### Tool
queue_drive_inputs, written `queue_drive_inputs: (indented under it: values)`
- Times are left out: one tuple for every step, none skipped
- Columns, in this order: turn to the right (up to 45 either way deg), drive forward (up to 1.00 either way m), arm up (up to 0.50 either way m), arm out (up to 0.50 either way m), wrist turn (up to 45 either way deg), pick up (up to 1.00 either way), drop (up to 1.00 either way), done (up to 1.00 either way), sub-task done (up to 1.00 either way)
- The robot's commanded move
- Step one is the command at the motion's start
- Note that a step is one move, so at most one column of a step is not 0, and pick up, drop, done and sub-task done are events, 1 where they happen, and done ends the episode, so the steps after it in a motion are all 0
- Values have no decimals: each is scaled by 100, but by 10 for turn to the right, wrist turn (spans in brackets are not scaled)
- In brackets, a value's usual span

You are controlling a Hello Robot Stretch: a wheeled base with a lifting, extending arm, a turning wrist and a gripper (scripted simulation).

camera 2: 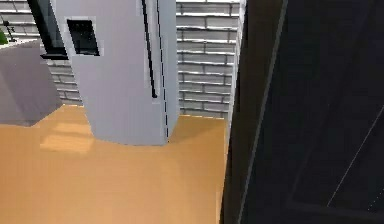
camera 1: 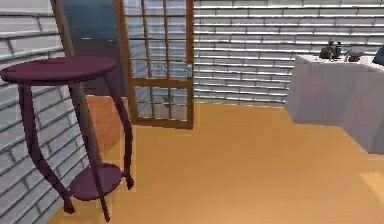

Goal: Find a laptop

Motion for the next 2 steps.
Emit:
queue_drive_inputs:
  values:
    - [0,100,0,0,0,0,0,0,0]
    - [-60,0,0,0,0,0,0,0,0]
